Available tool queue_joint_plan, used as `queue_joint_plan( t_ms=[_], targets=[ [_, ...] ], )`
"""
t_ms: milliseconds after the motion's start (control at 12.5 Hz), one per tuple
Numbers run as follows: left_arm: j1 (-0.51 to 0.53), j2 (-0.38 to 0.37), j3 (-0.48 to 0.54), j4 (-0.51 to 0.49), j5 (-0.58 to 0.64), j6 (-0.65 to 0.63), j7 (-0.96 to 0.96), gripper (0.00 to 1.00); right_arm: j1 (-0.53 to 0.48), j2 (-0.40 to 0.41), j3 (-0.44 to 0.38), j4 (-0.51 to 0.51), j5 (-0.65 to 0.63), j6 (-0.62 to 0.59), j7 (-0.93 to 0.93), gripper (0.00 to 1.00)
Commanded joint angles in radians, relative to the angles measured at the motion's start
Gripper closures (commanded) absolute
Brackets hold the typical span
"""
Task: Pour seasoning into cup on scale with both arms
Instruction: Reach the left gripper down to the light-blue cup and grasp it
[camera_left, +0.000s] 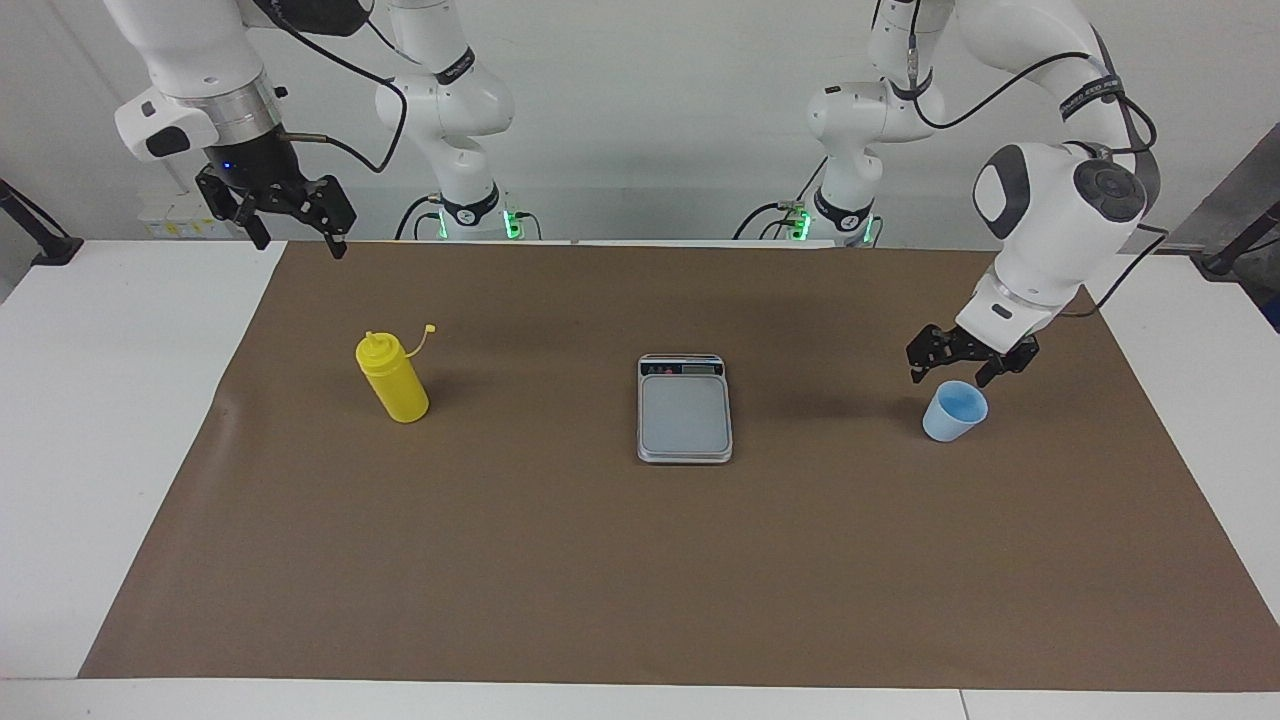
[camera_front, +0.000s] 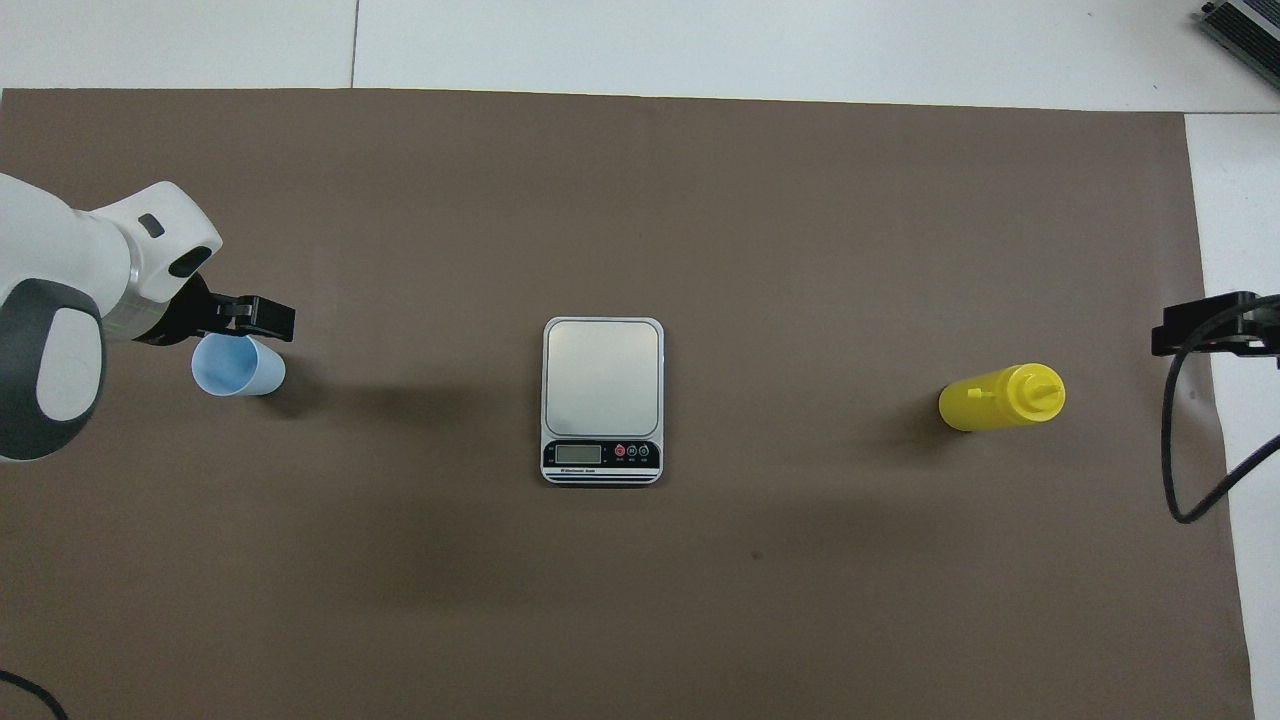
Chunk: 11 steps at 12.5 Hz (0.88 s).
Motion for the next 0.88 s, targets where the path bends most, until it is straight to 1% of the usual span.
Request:
queue_joint_plan(
  t_ms=[0, 80, 240, 400, 800],
  targets=[
    [-0.013, 0.0, 0.012, -0.076, -0.019, 0.114, 0.019, 0.0, -0.006, -0.028, 0.003, -0.02, 0.021, -0.007, -0.008, 0.0],
    [-0.013, 0.019, 0.013, -0.078, -0.019, 0.138, 0.026, 0.0, -0.006, -0.033, 0.003, -0.02, 0.021, -0.007, -0.008, 0.0],
    [-0.011, 0.026, 0.013, -0.084, -0.019, 0.154, 0.051, 0.0, -0.006, -0.045, 0.003, -0.02, 0.021, -0.007, -0.008, 0.0],
    [-0.011, 0.06, 0.015, -0.085, -0.019, 0.178, 0.062, 0.0, -0.006, -0.062, 0.003, -0.02, 0.021, -0.007, -0.008, 0.0],
    [-0.002, 0.063, 0.015, -0.108, -0.019, 0.18, 0.062, 0.0, -0.006, -0.079, 0.003, -0.02, 0.021, -0.007, -0.008, 0.0]
  ],
)
